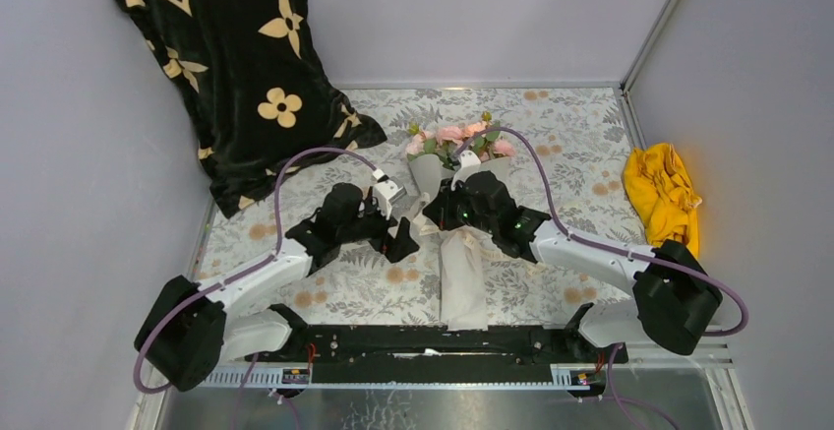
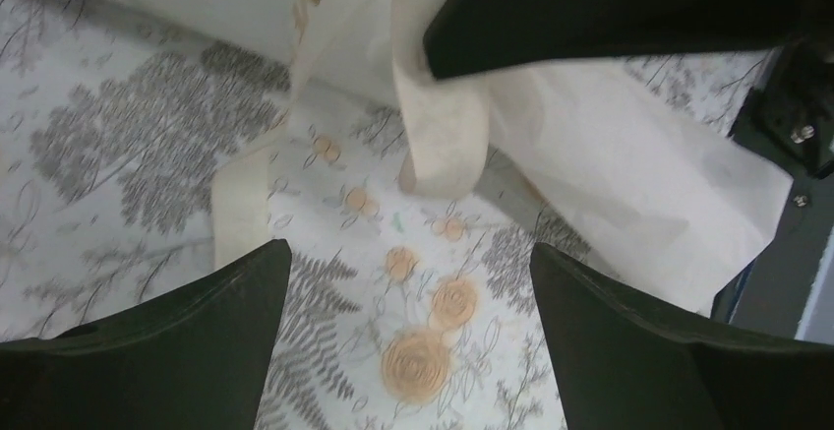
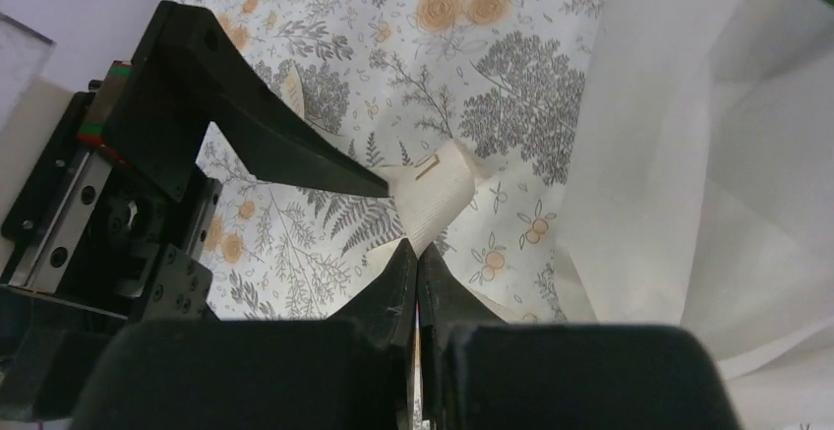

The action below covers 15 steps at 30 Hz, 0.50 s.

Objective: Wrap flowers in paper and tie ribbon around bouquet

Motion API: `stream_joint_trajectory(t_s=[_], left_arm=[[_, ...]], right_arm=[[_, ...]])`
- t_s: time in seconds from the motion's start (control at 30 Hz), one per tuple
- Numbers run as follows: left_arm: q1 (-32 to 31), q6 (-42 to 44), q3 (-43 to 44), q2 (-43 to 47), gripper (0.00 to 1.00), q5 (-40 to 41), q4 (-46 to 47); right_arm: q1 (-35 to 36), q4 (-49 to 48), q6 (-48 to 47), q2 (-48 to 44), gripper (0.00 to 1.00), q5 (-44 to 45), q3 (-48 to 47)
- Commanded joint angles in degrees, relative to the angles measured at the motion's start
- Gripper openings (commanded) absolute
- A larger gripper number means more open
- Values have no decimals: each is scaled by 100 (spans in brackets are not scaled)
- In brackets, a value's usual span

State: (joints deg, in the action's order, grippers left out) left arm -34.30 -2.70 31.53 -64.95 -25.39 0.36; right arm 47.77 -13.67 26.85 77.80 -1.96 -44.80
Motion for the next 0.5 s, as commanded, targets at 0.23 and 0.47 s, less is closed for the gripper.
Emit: stream_joint_trajectory(t_s=[0.23, 0.47], left_arm=[[-293, -960, -425, -1297, 76, -220, 3556], [-229, -266, -278, -1515, 70, -47, 3563]], right_arm=[[-17, -93, 474, -385, 0, 251, 116], [-13, 258, 371, -490, 0, 213, -21]])
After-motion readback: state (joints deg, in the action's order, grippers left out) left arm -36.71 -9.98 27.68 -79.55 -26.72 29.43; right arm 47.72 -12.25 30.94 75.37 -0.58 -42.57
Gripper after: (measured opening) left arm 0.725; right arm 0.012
